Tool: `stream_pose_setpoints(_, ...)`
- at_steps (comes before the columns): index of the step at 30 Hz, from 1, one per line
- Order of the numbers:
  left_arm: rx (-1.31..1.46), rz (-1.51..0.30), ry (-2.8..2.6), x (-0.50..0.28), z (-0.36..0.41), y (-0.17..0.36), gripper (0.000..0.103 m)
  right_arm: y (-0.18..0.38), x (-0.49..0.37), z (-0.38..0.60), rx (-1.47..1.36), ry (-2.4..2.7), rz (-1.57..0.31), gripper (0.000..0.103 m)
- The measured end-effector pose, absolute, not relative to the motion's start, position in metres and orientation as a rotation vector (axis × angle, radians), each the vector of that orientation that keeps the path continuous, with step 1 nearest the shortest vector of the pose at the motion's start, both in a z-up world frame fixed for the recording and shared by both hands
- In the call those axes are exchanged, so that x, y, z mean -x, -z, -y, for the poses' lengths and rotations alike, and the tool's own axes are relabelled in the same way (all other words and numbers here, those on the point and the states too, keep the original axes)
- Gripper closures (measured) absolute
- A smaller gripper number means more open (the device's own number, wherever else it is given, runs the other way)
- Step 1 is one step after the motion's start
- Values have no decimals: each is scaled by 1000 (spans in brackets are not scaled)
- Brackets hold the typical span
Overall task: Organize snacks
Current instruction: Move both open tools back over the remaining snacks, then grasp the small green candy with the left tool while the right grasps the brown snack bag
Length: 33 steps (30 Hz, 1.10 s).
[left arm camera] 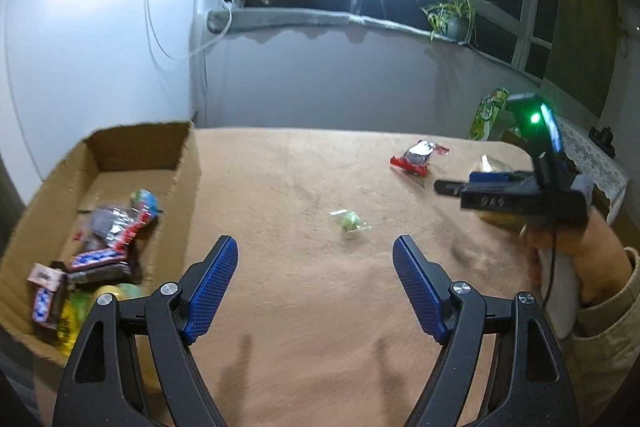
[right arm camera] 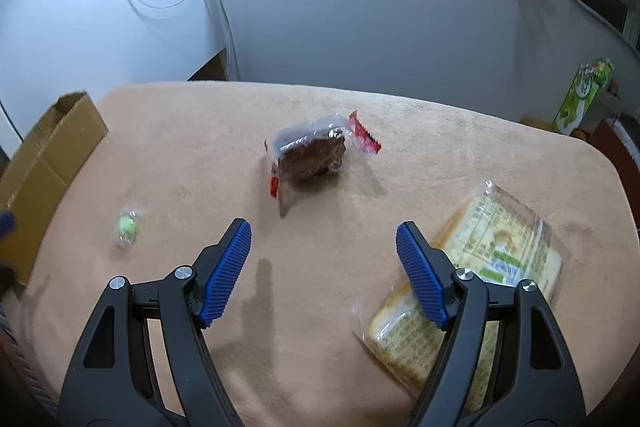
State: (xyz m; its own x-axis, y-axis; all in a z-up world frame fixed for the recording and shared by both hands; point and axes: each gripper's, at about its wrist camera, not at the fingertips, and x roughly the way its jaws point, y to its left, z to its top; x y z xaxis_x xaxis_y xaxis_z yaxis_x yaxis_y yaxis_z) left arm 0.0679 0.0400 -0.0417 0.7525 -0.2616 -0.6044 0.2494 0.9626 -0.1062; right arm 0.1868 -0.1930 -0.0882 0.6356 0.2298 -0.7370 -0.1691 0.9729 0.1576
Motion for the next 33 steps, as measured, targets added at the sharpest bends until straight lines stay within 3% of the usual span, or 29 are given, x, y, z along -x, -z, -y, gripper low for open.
stream_pose_setpoints(3, 36, -721, 296, -84, -29, 55, 23, 84, -202, 181, -86, -285, -852, 18)
stream_pose_setpoints(14, 27, -908, 317, -165, 13, 86, 24, 102, -256, 178, -176, -306, -919, 19)
stream_pose_setpoints(15, 21, -917, 322, -168, 14, 89, 27, 101, -257, 178, -176, -309, -913, 23)
stream_pose_setpoints(17, -10, -917, 292, -171, 17, 91, 39, 103, -253, 177, -160, -311, -913, 47)
stream_pose_setpoints(18, -15, -911, 280, -171, 16, 90, 45, 103, -250, 175, -143, -311, -909, 49)
stream_pose_setpoints(20, -16, -896, 274, -169, 13, 88, 81, 101, -251, 174, -139, -335, -905, 52)
stream_pose_setpoints(33, 126, -819, 401, -134, -13, 75, 81, 80, -180, 179, -172, -379, -791, 54)
